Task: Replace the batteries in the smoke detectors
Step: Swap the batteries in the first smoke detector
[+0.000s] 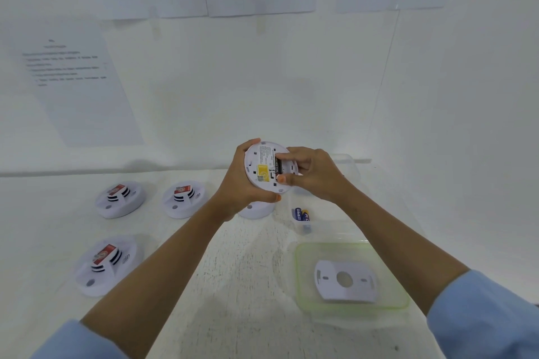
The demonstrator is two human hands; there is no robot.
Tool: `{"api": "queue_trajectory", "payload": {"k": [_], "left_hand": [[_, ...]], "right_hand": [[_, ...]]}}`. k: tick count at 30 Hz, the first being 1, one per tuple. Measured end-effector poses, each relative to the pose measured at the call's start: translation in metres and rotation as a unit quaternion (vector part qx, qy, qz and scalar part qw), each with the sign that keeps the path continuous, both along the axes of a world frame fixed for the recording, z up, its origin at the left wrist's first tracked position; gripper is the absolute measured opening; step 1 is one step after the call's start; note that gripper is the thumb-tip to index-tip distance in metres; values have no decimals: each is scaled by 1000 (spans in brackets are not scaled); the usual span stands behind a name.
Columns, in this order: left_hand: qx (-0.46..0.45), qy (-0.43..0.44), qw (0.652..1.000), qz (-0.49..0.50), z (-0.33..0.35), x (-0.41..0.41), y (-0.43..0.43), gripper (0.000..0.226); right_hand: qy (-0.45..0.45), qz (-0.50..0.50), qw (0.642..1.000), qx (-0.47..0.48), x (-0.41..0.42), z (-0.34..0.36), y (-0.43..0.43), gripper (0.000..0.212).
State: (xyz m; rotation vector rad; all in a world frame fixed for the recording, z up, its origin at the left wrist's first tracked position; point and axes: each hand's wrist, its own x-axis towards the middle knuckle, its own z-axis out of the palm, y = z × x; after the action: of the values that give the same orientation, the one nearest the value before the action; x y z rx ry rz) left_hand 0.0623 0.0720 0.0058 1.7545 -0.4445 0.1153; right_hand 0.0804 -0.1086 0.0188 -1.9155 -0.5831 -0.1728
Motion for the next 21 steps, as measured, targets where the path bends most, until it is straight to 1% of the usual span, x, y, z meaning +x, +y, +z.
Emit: {"api": "queue_trajectory", "payload": {"k": [2,4,7,11,16,19,21], "left_hand": [[-1,3,1000,-4,0,-1,-1,111],[0,8,1000,-12,-2,-3,-5,109],[-17,14,1000,-14,-5,-6,-12,101],[-20,8,1000,-18,-6,-4,-11,99],[3,-1,1000,-7,-6,6,-6,104],[13,0,1000,9,-4,15,2,105],[9,8,1000,15,-4,20,6,105]], "right_hand": [[20,-7,1000,21,0,2,0,49],[41,-27,997,54,1,6,0,42],[55,-30,996,57,3,15,-5,31],[77,-18,995,58,2,15,-7,31],[97,-13,992,79,8,12,-9,28],[99,-67,993,14,25,12,-21,27],[104,-104,987,-67,43,8,-29,27]]}}
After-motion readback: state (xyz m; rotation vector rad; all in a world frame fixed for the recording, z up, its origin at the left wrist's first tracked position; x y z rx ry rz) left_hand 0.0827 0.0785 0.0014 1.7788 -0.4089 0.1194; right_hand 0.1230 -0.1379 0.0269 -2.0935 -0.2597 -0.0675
